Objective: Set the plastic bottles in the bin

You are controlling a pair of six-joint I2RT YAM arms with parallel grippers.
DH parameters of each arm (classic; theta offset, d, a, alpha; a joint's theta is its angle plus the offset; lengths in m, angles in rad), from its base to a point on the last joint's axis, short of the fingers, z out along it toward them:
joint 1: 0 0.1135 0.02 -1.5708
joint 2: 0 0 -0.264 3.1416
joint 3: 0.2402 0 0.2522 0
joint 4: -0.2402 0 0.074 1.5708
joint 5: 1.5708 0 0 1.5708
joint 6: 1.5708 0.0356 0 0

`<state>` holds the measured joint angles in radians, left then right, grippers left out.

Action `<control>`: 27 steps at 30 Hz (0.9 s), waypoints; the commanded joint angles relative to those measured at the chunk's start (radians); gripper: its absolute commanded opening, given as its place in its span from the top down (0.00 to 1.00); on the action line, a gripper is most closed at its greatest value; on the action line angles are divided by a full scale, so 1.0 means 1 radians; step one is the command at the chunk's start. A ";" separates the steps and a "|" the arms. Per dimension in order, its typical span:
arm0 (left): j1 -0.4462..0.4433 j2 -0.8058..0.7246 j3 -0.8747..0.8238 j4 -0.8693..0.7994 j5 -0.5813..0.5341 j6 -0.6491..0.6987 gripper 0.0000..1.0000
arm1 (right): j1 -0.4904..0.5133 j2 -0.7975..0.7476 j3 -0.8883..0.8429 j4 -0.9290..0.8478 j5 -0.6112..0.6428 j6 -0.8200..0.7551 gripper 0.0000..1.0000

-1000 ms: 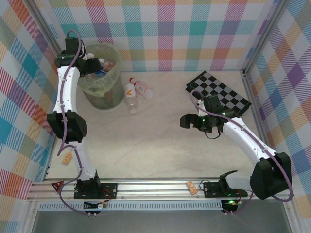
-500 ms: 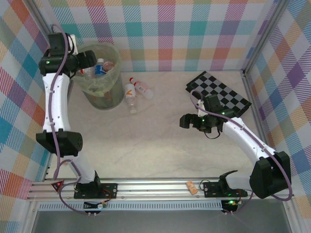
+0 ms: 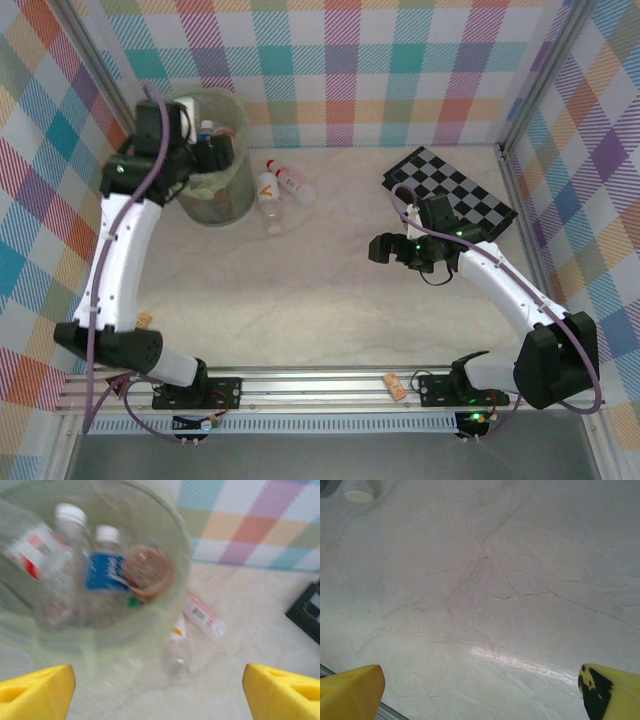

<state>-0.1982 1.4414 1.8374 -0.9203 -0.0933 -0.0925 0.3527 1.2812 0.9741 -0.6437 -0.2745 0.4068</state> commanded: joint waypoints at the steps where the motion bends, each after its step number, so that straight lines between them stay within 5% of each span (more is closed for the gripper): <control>1: -0.111 -0.124 -0.159 0.101 -0.157 -0.077 0.13 | 0.002 0.002 0.005 0.028 -0.034 0.006 0.01; 10: -0.449 -0.194 -0.490 0.269 -0.496 -0.280 0.12 | 0.002 0.006 0.002 0.041 -0.048 0.014 0.01; 17: -0.470 0.024 -0.546 0.434 -0.454 -0.315 0.09 | 0.003 -0.014 -0.020 0.048 -0.089 0.024 0.01; 27: -0.401 0.449 -0.305 0.388 -0.486 -0.198 0.06 | 0.003 -0.057 -0.051 0.037 -0.094 0.031 0.01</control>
<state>-0.6415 1.8473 1.4715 -0.5205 -0.5514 -0.3309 0.3527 1.2568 0.9363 -0.6033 -0.3576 0.4339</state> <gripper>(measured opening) 0.941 0.990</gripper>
